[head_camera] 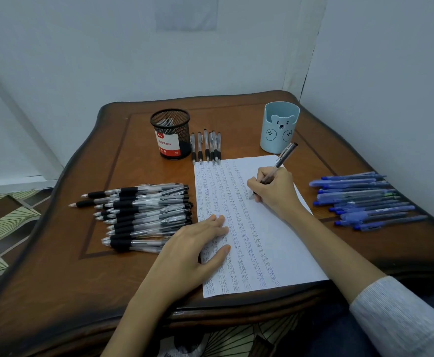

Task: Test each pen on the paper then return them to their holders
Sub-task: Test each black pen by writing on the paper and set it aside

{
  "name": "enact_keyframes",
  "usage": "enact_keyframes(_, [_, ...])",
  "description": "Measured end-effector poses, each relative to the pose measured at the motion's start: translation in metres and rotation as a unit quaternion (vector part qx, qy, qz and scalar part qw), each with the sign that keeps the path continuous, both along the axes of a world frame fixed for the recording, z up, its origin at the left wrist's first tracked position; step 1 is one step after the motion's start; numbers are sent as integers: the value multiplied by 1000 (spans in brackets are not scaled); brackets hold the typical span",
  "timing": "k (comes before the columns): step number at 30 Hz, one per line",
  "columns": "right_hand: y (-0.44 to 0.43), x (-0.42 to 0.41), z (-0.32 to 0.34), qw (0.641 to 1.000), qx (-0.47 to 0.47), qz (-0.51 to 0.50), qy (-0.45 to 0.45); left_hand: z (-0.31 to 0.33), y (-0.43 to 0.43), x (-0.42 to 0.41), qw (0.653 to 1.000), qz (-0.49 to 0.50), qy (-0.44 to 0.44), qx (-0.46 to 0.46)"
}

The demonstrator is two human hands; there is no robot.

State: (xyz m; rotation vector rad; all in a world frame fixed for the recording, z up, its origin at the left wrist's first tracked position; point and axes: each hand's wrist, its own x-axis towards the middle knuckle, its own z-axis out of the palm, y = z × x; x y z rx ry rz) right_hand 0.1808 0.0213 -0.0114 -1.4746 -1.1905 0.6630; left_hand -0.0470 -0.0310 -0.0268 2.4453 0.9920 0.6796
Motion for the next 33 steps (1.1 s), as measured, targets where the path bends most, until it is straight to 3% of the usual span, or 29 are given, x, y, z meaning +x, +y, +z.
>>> enact_keyframes(17, [1, -1, -2, 1000, 14, -6, -21, 0, 0, -1, 1000, -1, -2, 3])
enact_keyframes(24, [0, 6, 9, 974, -13, -25, 223, 0, 2, -2, 1000, -2, -6, -11])
enact_keyframes(28, [-6, 10, 9, 977, -11, -6, 212, 1, 2, -1, 1000, -2, -1, -15])
enact_keyframes(33, [-15, 14, 9, 990, -2, 27, 137, 0, 2, -1, 1000, -2, -6, -14])
